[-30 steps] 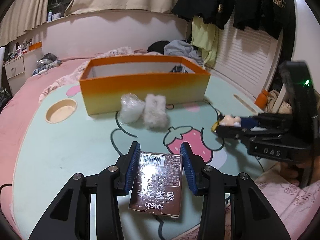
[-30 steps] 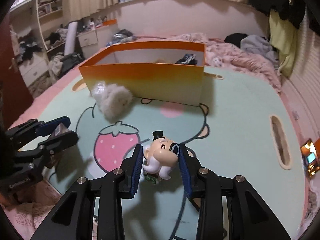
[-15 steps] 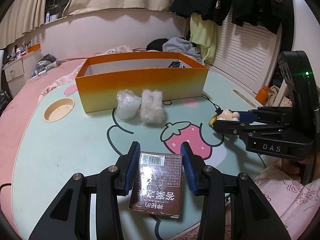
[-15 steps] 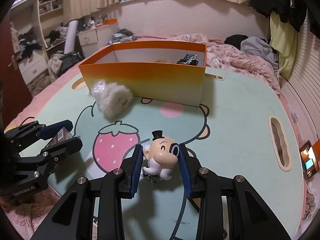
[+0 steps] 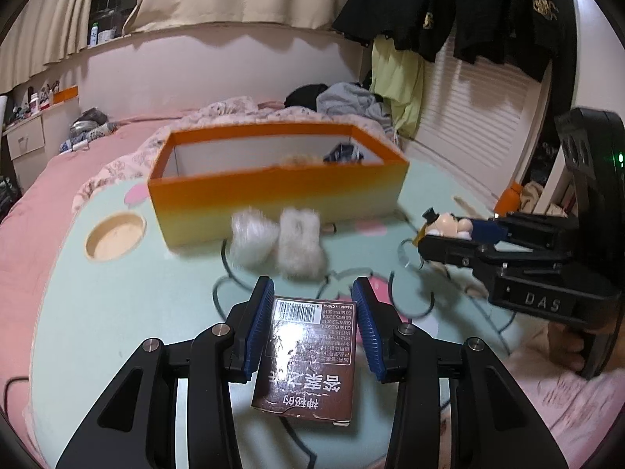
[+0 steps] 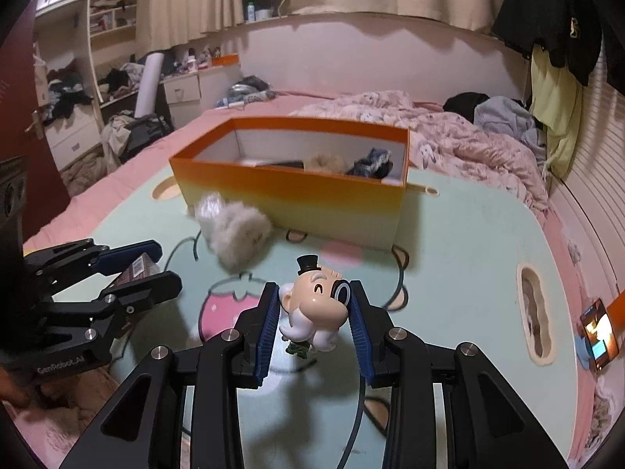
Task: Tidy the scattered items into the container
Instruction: 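Lower the snack box and figurine keychain into the box, open both grippers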
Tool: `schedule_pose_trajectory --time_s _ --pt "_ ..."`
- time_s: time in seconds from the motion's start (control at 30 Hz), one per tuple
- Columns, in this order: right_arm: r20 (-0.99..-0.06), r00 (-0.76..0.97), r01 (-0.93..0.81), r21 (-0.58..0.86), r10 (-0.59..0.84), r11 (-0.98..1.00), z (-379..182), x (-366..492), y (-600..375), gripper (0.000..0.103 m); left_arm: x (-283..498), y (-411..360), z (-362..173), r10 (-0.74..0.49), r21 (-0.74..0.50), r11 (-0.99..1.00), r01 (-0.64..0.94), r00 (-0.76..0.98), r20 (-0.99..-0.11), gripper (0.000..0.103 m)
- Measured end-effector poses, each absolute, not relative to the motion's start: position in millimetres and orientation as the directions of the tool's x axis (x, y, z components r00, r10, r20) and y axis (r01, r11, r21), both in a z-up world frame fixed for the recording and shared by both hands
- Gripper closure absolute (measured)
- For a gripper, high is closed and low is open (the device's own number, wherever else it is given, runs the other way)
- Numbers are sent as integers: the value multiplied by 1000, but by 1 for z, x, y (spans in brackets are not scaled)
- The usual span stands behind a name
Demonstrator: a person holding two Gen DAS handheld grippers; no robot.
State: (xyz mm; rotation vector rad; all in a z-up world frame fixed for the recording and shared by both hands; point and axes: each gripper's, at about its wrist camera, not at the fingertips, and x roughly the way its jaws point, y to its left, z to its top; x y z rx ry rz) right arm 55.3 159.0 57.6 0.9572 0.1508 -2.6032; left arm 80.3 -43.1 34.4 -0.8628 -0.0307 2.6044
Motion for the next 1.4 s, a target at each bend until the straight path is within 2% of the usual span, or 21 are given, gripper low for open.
schedule_pose_trajectory --time_s 0.17,0.43,0.57,0.73,0.9,0.97,1.0,1.03,1.07,1.17,1.3,1.4 --pt "-614 -725 379 22 -311 -925 80 42 157 69 60 -39 58 361 -99 -923 -371 -750 -555 60" --pt "-589 -736 365 69 -333 -928 115 -17 156 69 -2 -50 99 350 -126 -933 -336 -777 -523 60" --pt "-608 -726 336 95 -322 -937 115 -52 147 69 -46 -47 101 347 -163 -937 -310 -760 -550 60" --pt "-617 -732 279 116 -289 -953 110 -85 143 69 -90 -42 89 293 -152 -955 -254 -746 -597 60" --pt "-626 -747 229 73 -223 -971 104 -109 140 68 -115 -46 68 281 -189 -960 -208 -688 -669 59" --pt "-634 -745 220 64 -210 -973 101 -110 141 61 -116 -49 62 278 -195 -960 -199 -673 -685 57" --pt "-632 -748 215 58 -202 -975 100 -108 142 48 -113 -49 60 270 -185 -963 -197 -676 -686 55" --pt "-622 -758 210 51 -195 -976 101 -104 143 42 -110 -50 59 258 -173 -966 -192 -683 -683 49" --pt "-612 -768 208 42 -190 -977 101 -100 144 40 -105 -51 60 243 -159 -970 -184 -697 -675 44" --pt "-605 -773 219 28 -191 -975 102 -87 146 40 -89 -56 65 239 -154 -971 -182 -727 -644 38" --pt "-630 -752 229 28 -195 -973 97 -61 151 35 -62 -60 74 251 -140 -967 -211 -725 -642 35" --pt "-661 -726 227 27 -188 -974 86 -36 155 22 -29 -63 77 253 -126 -966 -226 -733 -632 27"
